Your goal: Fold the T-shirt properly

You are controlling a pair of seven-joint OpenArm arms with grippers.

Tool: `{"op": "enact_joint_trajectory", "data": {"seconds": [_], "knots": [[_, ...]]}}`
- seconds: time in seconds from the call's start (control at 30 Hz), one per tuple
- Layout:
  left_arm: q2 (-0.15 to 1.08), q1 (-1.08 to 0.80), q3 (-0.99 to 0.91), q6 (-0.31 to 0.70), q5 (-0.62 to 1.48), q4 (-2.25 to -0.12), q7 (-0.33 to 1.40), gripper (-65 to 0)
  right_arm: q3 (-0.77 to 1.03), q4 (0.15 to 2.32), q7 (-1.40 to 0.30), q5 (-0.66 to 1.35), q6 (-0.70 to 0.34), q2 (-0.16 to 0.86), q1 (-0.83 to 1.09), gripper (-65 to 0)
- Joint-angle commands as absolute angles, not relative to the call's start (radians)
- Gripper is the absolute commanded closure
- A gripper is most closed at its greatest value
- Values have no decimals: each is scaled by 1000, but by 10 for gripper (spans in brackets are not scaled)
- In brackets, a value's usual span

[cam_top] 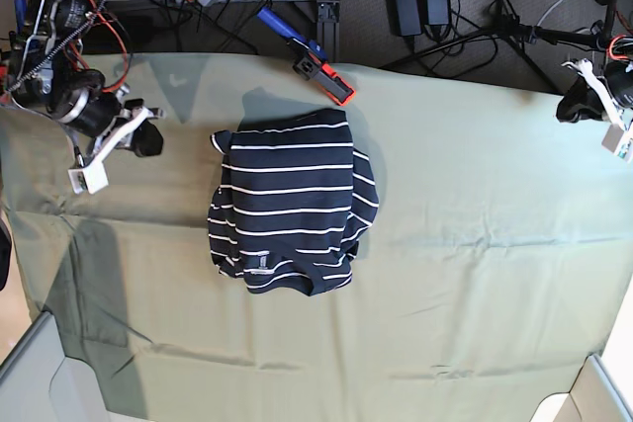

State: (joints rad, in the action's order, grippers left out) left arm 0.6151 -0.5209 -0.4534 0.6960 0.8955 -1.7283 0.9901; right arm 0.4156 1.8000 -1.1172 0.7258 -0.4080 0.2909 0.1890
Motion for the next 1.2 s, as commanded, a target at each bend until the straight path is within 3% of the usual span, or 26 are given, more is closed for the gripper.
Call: {"op": "enact_joint_trajectory", "data": {"seconds": [0.0,0.47,0.73,0.93,1.17], "knots": [[635,-540,-472,698,909,-1744,979,0,434,1818,-1105,750,-486,311,191,0],[561,-857,-495,698,874,-1732,981,0,642,1819,-1152,801,-486,343,551,0],[504,-841,-451,698,842,-1593,983,0,641,1796,-1153,727,-482,289,780,0],[504,-722,-210,636,679,-1370,979,0,641,1685,-1156,593,-466,207,818,0],[464,-467,154,533,541,-1000,940,0,640,1356,-1160,456,-361,188,702,0]]}}
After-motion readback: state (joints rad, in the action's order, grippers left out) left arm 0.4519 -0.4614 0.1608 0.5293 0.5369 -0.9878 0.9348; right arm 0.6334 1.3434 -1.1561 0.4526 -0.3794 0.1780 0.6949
